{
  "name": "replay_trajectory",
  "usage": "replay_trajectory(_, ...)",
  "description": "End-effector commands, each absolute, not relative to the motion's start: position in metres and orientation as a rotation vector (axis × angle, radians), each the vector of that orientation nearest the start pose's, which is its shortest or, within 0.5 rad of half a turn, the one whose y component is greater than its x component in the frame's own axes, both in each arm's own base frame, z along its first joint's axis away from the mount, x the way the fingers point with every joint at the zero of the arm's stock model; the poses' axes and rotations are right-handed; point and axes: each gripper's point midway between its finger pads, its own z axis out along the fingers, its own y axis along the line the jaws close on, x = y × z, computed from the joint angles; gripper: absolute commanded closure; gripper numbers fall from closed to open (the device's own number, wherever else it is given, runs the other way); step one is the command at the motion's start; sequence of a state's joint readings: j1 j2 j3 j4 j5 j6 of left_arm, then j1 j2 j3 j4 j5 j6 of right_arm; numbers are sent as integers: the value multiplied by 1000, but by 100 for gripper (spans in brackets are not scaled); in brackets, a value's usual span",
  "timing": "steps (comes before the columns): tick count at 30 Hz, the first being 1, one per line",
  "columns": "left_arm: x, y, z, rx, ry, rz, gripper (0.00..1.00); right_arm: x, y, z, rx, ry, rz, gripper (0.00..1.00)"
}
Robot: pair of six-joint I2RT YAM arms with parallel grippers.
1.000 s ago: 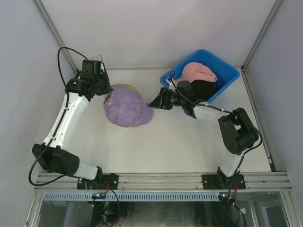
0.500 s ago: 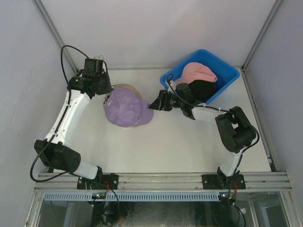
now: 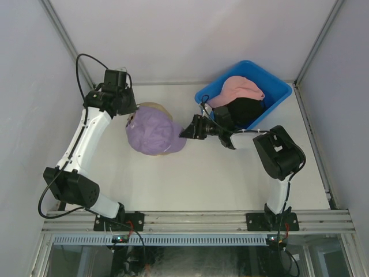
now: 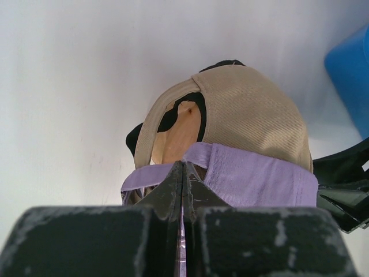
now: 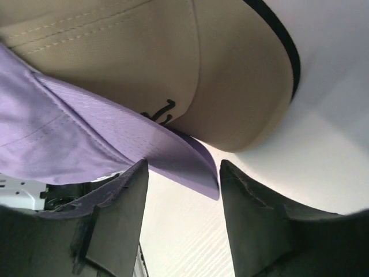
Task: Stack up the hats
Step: Stack the hat on the hat.
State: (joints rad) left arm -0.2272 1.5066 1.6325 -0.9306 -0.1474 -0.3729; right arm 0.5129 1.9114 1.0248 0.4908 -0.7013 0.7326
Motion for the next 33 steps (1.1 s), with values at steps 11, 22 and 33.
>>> replay_trajectory(11,383,-77,292,-244,2260,-140,100,333,353,150,-309,1998,1697,84)
replay_trajectory(22,372,-73,308,-261,2238,-133,100,328,345,166,-240,1986,1791,100)
replay_trajectory(33,356,-67,332,-279,2210,-124,100,323,342,184,-183,1946,1913,100)
